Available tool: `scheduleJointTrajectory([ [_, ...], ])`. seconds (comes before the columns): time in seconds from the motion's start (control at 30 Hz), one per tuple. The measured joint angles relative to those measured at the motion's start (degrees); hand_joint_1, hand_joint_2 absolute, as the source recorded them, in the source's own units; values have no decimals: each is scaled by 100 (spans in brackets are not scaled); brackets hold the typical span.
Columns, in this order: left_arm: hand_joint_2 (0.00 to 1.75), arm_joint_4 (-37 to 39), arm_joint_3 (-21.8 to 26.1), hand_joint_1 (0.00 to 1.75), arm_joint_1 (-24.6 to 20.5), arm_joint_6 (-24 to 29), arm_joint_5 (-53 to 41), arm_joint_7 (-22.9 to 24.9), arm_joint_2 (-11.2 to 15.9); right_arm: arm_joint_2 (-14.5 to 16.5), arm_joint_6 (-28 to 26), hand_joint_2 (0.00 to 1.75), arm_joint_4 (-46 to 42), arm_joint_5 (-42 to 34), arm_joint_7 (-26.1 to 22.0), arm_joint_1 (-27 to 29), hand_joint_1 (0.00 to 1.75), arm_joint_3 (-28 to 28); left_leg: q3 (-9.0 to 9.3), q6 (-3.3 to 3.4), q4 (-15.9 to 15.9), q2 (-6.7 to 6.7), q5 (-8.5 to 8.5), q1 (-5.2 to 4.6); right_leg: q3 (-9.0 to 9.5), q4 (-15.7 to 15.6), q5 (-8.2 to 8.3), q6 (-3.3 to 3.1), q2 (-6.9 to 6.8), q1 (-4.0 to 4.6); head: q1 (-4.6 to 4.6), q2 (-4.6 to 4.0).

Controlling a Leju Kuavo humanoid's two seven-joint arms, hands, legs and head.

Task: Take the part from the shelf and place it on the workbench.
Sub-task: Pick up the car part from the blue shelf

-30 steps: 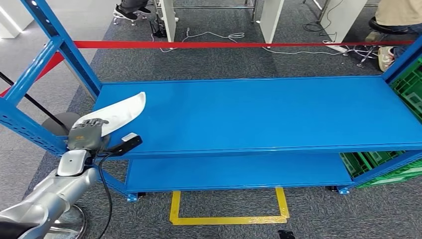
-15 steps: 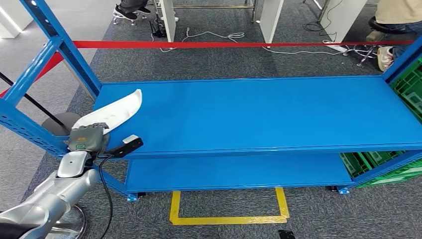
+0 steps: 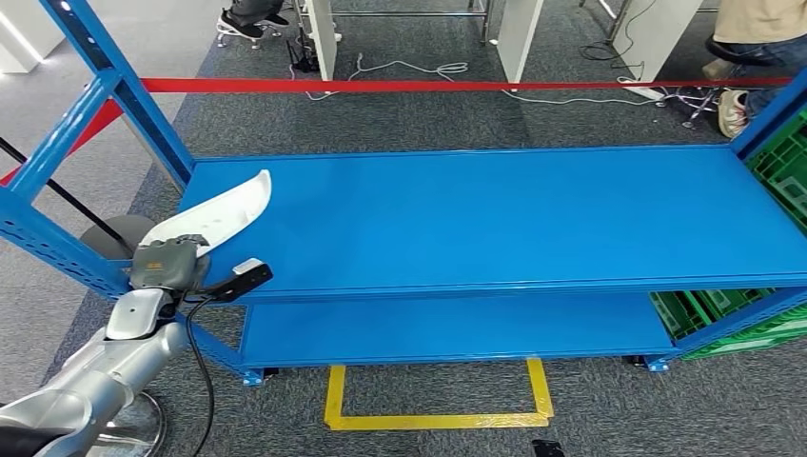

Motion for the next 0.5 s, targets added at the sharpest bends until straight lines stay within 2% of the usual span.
scheduleJointTrajectory([
  [0.23, 175, 0, 1, 175, 0, 63, -32, 40, -3, 0, 0, 0, 0, 8, -1, 0, 0, 0, 0, 0, 0, 0, 0, 0, 0, 0, 0, 0, 0, 0, -1, 0],
  [0.5, 175, -16, -2, 175, -3, 278, -136, -184, -22, 0, 0, 0, 0, 19, -21, 0, 0, 1, 0, 0, 0, 0, 0, 0, -3, 0, 0, 0, 0, 0, -1, 0],
])
